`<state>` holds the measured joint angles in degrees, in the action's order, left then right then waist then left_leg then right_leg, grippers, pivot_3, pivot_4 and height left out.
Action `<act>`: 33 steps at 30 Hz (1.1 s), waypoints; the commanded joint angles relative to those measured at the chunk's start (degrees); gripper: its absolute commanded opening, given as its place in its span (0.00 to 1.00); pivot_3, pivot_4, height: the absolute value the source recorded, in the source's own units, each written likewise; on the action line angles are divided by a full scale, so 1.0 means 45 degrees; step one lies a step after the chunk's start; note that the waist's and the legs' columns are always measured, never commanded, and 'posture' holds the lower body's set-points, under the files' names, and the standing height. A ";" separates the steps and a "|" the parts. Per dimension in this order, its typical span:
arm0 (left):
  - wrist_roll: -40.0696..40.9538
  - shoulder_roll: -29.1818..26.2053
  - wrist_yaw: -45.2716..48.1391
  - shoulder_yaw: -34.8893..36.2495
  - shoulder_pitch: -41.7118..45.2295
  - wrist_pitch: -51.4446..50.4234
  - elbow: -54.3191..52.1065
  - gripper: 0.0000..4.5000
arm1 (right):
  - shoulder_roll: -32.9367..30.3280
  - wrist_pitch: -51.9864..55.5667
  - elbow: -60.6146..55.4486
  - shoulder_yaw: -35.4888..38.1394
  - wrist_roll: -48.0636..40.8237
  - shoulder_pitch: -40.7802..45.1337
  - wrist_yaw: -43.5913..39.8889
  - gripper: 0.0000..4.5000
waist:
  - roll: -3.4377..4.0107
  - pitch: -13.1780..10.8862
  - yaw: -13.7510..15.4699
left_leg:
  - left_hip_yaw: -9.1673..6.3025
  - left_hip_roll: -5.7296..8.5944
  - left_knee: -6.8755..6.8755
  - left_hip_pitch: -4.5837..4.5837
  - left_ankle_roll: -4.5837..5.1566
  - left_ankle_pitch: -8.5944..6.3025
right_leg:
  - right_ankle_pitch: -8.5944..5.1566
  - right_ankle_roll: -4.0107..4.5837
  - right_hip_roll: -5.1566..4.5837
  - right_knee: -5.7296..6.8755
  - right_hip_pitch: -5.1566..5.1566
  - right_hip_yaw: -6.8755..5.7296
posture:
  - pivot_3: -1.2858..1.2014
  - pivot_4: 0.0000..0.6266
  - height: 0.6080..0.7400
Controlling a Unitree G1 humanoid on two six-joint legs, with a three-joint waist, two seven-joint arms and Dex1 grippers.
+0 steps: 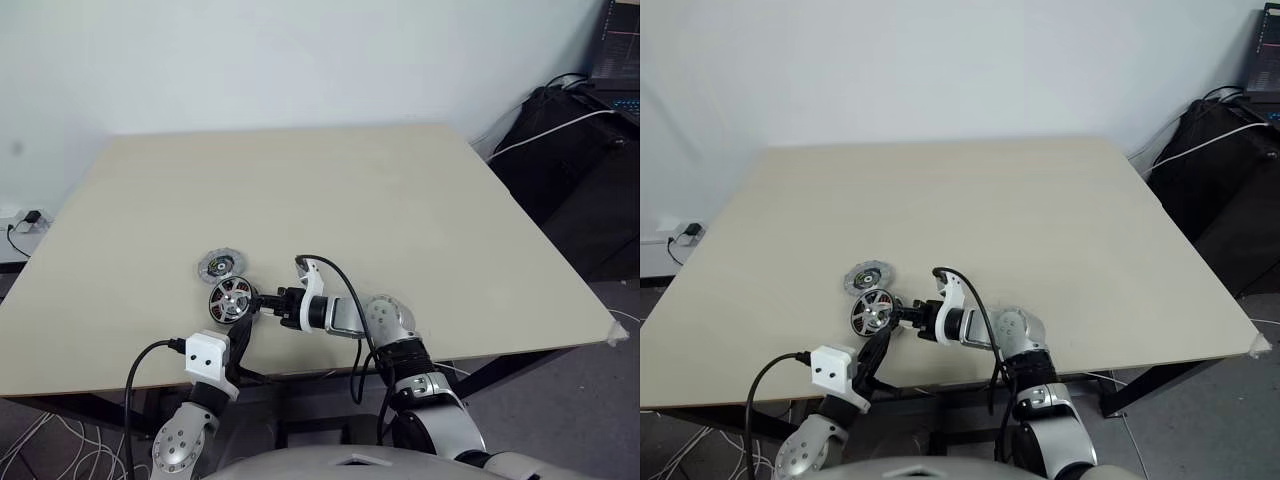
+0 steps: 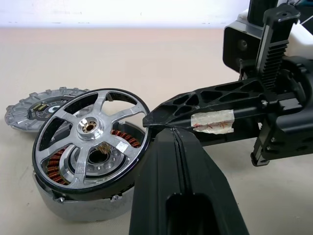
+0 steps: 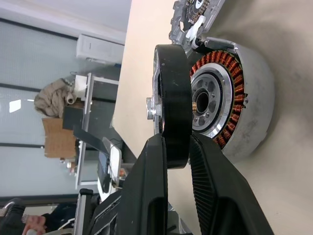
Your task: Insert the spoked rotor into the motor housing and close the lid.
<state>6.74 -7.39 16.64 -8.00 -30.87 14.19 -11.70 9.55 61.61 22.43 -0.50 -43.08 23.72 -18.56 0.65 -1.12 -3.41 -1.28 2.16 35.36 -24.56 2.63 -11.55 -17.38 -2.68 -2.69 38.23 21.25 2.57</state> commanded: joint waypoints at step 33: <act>0.0073 0.0001 0.0084 -0.0186 -0.0055 -0.0296 -0.0898 0.00 | 0.1438 -0.0644 0.0564 -0.0193 0.0054 0.0780 -0.0828 0.08 | -0.0002 0.0006 -0.0009 | -0.0004 0.0007 0.0074 0.0008 0.0000 0.0001 | -0.0017 0.0029 0.0003 0.0115 0.0009 0.0001 | 0.52 0.00 1.00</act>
<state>7.29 -7.32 17.35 -8.56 -31.16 12.75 -12.57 9.63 59.73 25.22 -1.08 -42.62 23.87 -21.59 0.64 -1.09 -3.45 -1.30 2.19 35.69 -24.52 2.63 -11.55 -17.45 -2.55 -2.68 38.76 21.30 2.58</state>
